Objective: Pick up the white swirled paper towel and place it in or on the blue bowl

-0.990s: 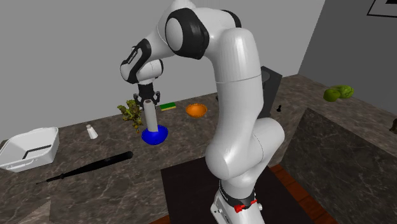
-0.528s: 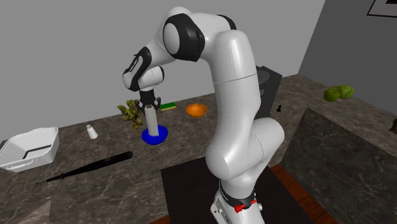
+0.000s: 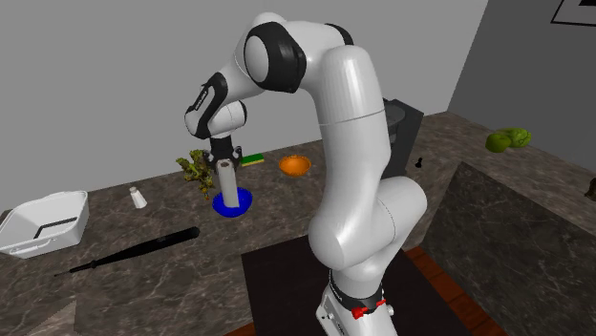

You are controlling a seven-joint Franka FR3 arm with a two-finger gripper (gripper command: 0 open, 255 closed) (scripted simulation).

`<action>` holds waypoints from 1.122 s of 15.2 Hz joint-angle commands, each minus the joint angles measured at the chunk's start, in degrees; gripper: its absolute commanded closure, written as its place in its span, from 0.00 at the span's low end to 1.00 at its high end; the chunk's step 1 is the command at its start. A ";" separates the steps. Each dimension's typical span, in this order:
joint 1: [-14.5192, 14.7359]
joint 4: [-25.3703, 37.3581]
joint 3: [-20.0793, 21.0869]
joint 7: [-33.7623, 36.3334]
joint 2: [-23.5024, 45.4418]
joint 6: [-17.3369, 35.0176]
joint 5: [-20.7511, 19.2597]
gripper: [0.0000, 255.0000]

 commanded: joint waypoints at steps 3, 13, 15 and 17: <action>0.00 0.00 0.00 0.00 0.00 0.01 0.00 0.00; -0.51 1.17 0.38 -0.51 -4.61 -5.75 0.79 0.00; -0.51 1.17 0.38 -0.51 -4.61 -5.75 0.79 0.00; -0.51 1.17 0.38 -0.51 -4.61 -5.75 0.79 0.00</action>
